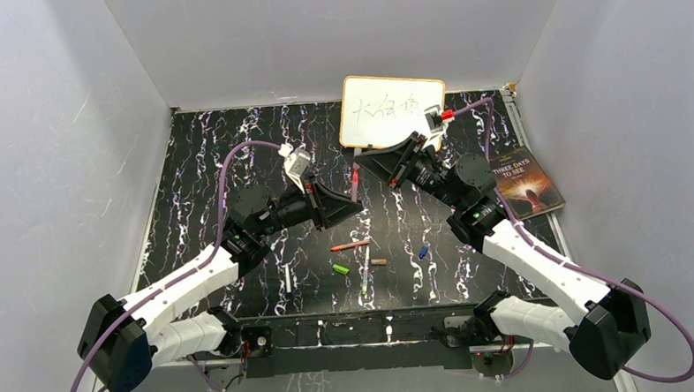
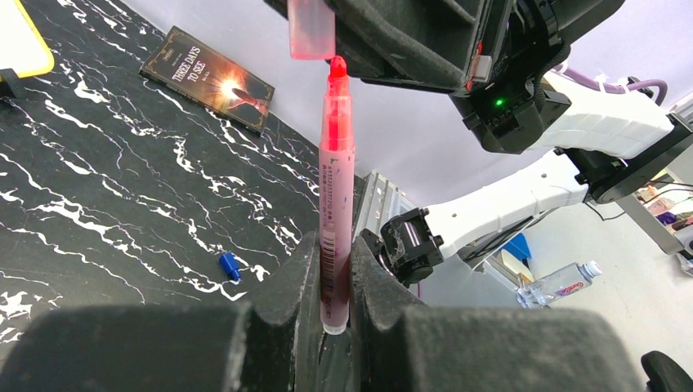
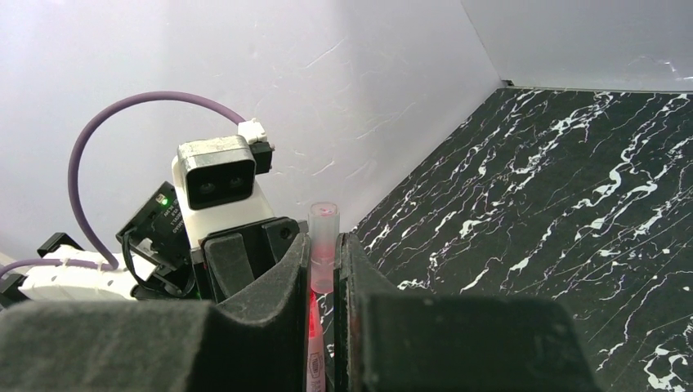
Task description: Insert the pens into the pen caps
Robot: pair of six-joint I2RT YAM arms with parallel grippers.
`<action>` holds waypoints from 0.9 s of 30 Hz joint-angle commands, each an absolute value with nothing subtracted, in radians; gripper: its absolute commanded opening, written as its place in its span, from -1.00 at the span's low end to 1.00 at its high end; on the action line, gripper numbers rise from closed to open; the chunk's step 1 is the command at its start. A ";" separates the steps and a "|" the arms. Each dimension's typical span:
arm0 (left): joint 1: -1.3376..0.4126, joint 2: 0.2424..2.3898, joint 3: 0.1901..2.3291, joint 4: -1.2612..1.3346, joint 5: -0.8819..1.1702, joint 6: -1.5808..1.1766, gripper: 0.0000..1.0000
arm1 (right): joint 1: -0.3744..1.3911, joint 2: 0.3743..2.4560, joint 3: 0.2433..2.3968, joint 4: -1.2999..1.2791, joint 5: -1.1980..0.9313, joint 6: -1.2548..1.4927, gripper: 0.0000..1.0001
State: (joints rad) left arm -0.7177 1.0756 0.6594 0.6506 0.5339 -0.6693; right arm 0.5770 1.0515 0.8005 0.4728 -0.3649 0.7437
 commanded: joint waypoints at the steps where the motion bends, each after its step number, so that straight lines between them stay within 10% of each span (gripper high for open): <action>1: -0.722 1.057 0.694 0.672 0.532 -0.657 -1.00 | 0.568 1.022 0.857 0.512 -0.365 0.728 -1.00; 27: -0.722 1.080 0.769 0.620 0.477 -0.630 -1.00 | 0.565 1.037 0.807 0.541 -0.492 0.718 -1.00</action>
